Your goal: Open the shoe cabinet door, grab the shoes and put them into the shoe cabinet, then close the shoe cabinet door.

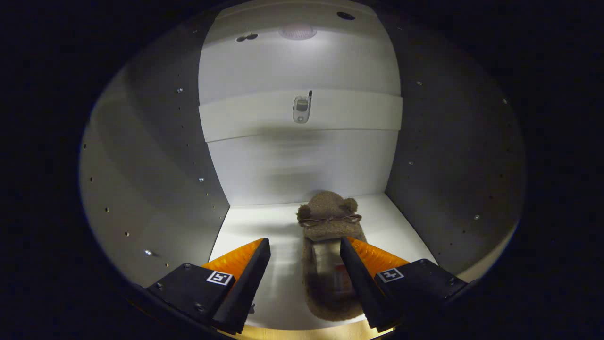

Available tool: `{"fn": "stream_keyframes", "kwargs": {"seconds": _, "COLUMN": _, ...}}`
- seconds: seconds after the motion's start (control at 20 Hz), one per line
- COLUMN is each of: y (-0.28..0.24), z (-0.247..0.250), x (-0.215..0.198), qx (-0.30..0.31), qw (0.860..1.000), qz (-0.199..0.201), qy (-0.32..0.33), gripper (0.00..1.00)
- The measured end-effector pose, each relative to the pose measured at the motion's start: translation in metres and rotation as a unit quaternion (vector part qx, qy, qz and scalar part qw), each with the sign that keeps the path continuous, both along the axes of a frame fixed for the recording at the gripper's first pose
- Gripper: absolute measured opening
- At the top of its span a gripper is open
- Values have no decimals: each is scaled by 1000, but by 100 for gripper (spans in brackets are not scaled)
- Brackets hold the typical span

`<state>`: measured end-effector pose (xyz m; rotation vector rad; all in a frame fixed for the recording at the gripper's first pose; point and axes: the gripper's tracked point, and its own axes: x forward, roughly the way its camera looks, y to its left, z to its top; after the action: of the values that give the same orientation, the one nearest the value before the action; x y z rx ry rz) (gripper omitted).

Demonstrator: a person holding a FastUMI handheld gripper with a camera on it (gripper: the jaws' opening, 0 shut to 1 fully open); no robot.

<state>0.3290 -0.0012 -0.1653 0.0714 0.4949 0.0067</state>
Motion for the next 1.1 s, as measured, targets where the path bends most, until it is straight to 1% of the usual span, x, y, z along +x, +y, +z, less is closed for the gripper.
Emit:
{"fn": "stream_keyframes", "kwargs": {"seconds": 0.05, "y": -1, "z": 6, "x": -8, "qx": 0, "qw": 1000, "qz": -2, "qy": -8, "gripper": 99}}
{"fn": "stream_keyframes", "kwargs": {"seconds": 0.1, "y": -3, "z": 14, "x": -17, "qx": -2, "qw": 1000, "qz": -2, "qy": -18, "gripper": 100}}
{"fn": "stream_keyframes", "kwargs": {"seconds": 0.25, "y": -3, "z": 46, "x": -50, "qx": -13, "qw": 998, "qz": -1, "qy": -56, "gripper": 99}}
{"fn": "stream_keyframes", "kwargs": {"seconds": 0.3, "y": -2, "z": 62, "x": -65, "qx": -12, "qw": 997, "qz": 2, "qy": -74, "gripper": 99}}
{"fn": "stream_keyframes", "kwargs": {"seconds": 0.4, "y": -6, "z": 90, "x": -94, "qx": -10, "qw": 994, "qz": -5, "qy": -113, "gripper": 99}}
{"fn": "stream_keyframes", "kwargs": {"seconds": 0.45, "y": -4, "z": 102, "x": -109, "qx": -4, "qw": 992, "qz": 0, "qy": -130, "gripper": 99}}
{"fn": "stream_keyframes", "kwargs": {"seconds": 0.55, "y": -4, "z": 120, "x": -139, "qx": 0, "qw": 988, "qz": 8, "qy": -152, "gripper": 99}}
{"fn": "stream_keyframes", "kwargs": {"seconds": 0.7, "y": -13, "z": 145, "x": -184, "qx": -2, "qw": 983, "qz": 3, "qy": -186, "gripper": 99}}
{"fn": "stream_keyframes", "kwargs": {"seconds": 0.9, "y": -24, "z": 167, "x": -247, "qx": -13, "qw": 974, "qz": -4, "qy": -226, "gripper": 99}}
{"fn": "stream_keyframes", "kwargs": {"seconds": 1.1, "y": -45, "z": 173, "x": -310, "qx": -23, "qw": 972, "qz": -14, "qy": -232, "gripper": 99}}
